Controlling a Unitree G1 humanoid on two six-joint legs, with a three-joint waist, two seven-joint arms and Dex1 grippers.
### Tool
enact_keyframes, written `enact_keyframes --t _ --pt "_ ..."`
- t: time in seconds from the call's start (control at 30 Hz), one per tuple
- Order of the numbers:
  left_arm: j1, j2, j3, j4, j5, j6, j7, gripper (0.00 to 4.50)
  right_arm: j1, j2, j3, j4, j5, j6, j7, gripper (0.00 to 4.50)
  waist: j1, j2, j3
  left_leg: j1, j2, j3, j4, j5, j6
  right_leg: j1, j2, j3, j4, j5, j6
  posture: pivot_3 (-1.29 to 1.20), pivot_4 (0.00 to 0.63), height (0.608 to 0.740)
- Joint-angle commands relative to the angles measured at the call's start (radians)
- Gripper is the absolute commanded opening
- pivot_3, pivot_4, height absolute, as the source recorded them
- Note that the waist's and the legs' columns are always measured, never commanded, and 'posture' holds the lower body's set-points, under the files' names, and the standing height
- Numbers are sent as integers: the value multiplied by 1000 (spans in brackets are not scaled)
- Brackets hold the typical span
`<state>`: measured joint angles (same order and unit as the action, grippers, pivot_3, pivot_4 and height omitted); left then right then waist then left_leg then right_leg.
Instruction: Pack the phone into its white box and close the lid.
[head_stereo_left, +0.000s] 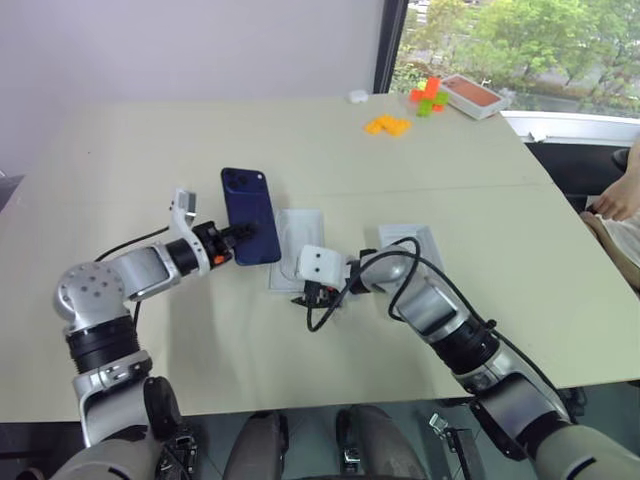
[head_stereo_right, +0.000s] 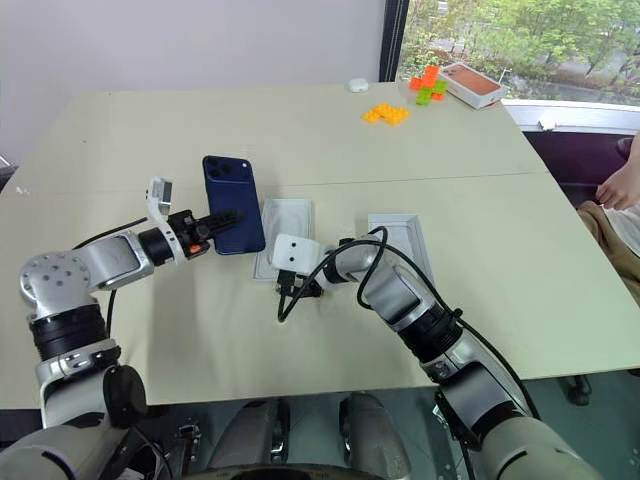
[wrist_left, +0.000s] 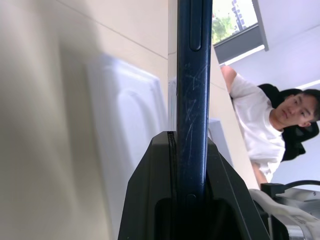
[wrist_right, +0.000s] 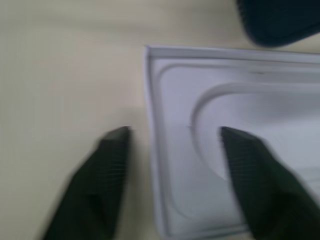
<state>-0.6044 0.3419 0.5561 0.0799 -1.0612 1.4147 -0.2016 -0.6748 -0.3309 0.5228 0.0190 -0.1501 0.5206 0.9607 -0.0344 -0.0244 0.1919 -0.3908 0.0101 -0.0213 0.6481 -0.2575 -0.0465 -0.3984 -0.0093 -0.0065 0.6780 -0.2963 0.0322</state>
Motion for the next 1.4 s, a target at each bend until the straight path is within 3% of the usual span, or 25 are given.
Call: enact_keyframes --t 0.03,0.13,0.3,0.5,0.67,0.97,1.0,1.4 --pt "-35 -17 22 -36 -50 6 34 0 -1 -7 -33 -57 60 26 41 3647 0 0 0 0 0 0 0 0 0 0 0 0 0 0 0 0 150 740" --pt "-48 -58 15 -31 -58 7 69 0 -8 -36 -140 -116 198 111 121 3647 5 0 0 -6 0 0 0 0 0 -7 0 0 0 0 0 0 150 740" --pt "-42 -104 -23 -29 -35 19 107 0 -3 -160 -213 -113 275 101 200 3647 23 -1 1 -13 -1 0 2 0 0 -12 -1 0 1 0 1 0 150 740" --pt "-24 -105 -88 -11 -10 24 86 0 -13 -237 -260 -52 290 64 197 3647 20 -1 1 -13 -1 0 2 0 0 -12 0 0 1 0 1 0 150 740" --pt "-44 -91 -161 44 37 32 53 0 -56 -213 -299 44 273 7 108 3647 21 -1 1 -13 -1 0 2 0 0 -13 0 0 3 0 1 0 150 740" --pt "-76 -71 -168 65 62 40 26 4177 -61 -205 -286 91 251 -56 58 3725 19 -1 1 -13 -1 0 3 1 -1 -13 0 0 3 0 1 0 150 740" --pt "-77 -67 -172 60 68 37 24 4464 -62 -203 -285 95 249 -61 55 3725 19 -1 1 -12 -1 0 3 1 -2 -12 0 0 4 0 1 0 150 740" --pt "-86 33 -234 -27 81 78 -59 4464 -83 -173 -268 137 237 -95 41 3725 18 -1 1 -11 -1 0 2 4 -7 -12 0 0 5 0 1 0 150 740"
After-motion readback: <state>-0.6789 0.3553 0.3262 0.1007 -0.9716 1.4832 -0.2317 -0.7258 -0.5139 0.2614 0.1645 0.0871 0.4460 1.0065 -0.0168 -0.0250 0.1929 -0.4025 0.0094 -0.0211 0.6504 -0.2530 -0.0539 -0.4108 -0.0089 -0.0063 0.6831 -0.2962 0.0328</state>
